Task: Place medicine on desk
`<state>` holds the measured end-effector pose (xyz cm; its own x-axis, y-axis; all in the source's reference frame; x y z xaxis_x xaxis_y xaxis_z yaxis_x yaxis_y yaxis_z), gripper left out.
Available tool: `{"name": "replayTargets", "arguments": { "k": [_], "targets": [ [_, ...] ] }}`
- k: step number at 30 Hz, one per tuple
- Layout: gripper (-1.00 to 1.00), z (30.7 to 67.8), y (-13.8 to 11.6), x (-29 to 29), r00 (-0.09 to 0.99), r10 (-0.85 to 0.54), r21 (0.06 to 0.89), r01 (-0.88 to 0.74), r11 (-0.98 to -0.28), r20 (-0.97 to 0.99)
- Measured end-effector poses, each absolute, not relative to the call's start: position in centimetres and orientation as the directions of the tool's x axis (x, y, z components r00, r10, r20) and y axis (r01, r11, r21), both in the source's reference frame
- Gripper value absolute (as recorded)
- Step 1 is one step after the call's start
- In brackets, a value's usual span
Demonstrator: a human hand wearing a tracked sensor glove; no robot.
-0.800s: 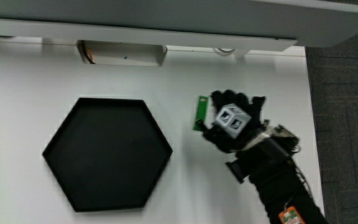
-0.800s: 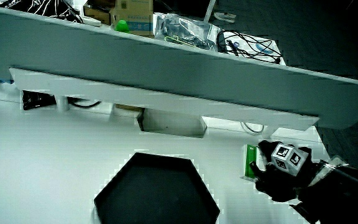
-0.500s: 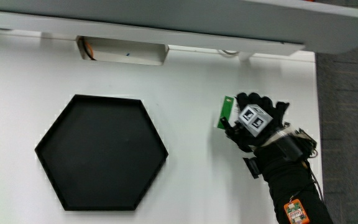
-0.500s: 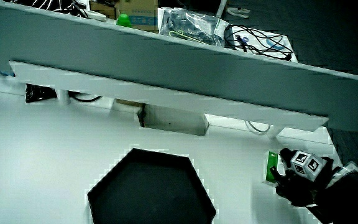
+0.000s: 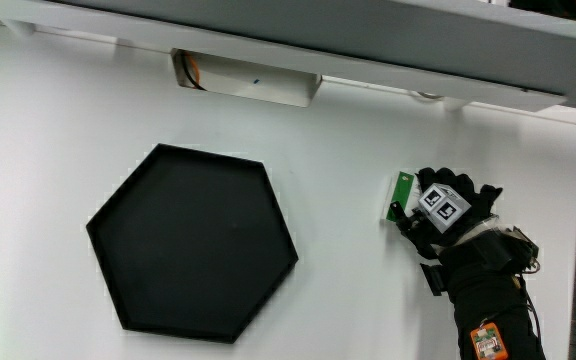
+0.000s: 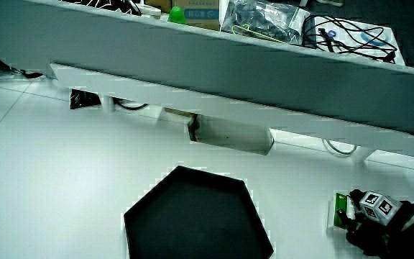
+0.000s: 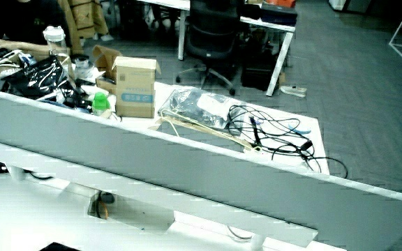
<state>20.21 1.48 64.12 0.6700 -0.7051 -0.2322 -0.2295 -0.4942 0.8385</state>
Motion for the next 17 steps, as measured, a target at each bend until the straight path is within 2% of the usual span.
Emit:
{"name": "replayTargets", "arguments": {
  "k": [3,5,6,9,11,15,17],
  "targets": [
    [0.00,64.3,1.2,20.1,0.684,-0.698,0.876,-0.186,-0.445,-0.209],
    [0.00,64.9,1.4,20.7,0.688,-0.681,0.870,-0.149,-0.471,-0.251],
    [-0.10,64.9,1.4,21.0,0.693,-0.671,0.857,-0.150,-0.494,-0.265],
    [-0.40,64.8,1.8,21.6,0.726,-0.662,0.881,-0.174,-0.439,-0.186],
    [-0.60,64.6,2.0,21.7,0.735,-0.653,0.880,-0.176,-0.441,-0.180],
    [-1.00,63.8,2.3,21.9,0.750,-0.632,0.840,-0.205,-0.502,-0.195],
    [-1.00,63.1,2.8,21.9,0.766,-0.620,0.801,-0.260,-0.539,-0.169]
  ]
}}
